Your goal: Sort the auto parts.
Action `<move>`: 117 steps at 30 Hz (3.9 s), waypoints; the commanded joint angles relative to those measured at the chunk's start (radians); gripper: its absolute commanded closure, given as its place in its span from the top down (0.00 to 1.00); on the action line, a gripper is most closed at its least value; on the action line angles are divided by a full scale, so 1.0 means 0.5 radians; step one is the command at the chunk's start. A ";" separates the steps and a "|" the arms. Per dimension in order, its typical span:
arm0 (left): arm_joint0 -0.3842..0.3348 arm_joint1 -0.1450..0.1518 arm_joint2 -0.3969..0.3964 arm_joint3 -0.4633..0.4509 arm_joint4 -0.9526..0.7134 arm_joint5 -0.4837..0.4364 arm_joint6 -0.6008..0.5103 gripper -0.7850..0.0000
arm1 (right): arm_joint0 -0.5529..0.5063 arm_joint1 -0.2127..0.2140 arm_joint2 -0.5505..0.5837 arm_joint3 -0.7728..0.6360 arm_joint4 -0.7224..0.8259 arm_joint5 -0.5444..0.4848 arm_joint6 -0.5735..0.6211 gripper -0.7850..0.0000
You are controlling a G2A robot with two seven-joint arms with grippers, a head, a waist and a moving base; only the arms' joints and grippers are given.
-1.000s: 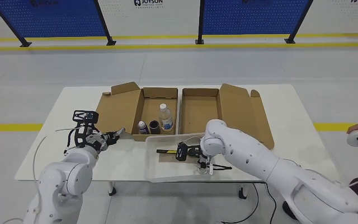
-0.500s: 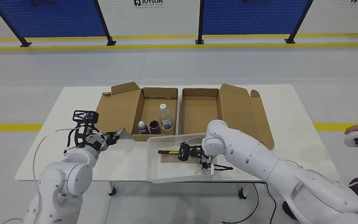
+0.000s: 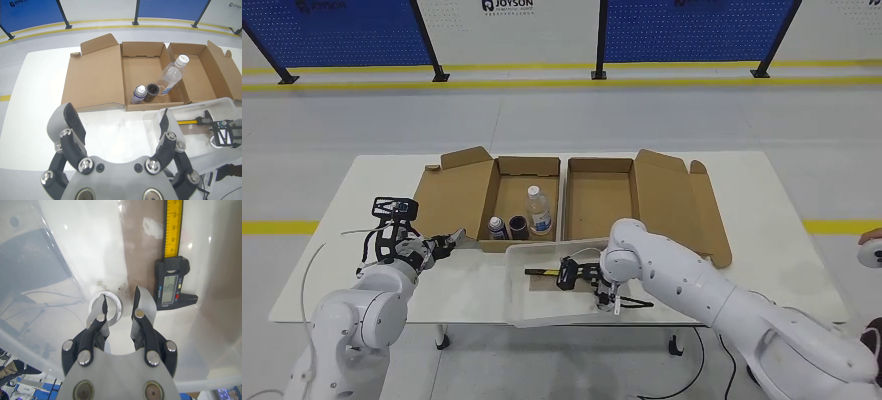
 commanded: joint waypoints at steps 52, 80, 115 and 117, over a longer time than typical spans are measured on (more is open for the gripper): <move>0.000 0.000 0.000 0.000 0.000 0.000 0.000 1.00 | -0.143 0.036 0.351 -0.202 -0.217 0.207 -0.374 0.00; 0.000 0.000 0.000 0.000 0.000 0.000 0.000 1.00 | -0.563 0.221 0.868 -0.743 -0.355 0.304 -0.817 0.00; 0.000 0.000 0.000 0.000 0.000 0.000 0.000 1.00 | -0.796 0.359 1.625 -0.864 -0.765 0.635 -0.991 0.00; 0.000 0.000 0.000 0.000 0.000 0.000 0.000 1.00 | -0.809 0.362 1.651 -0.824 -0.766 0.644 -0.998 0.00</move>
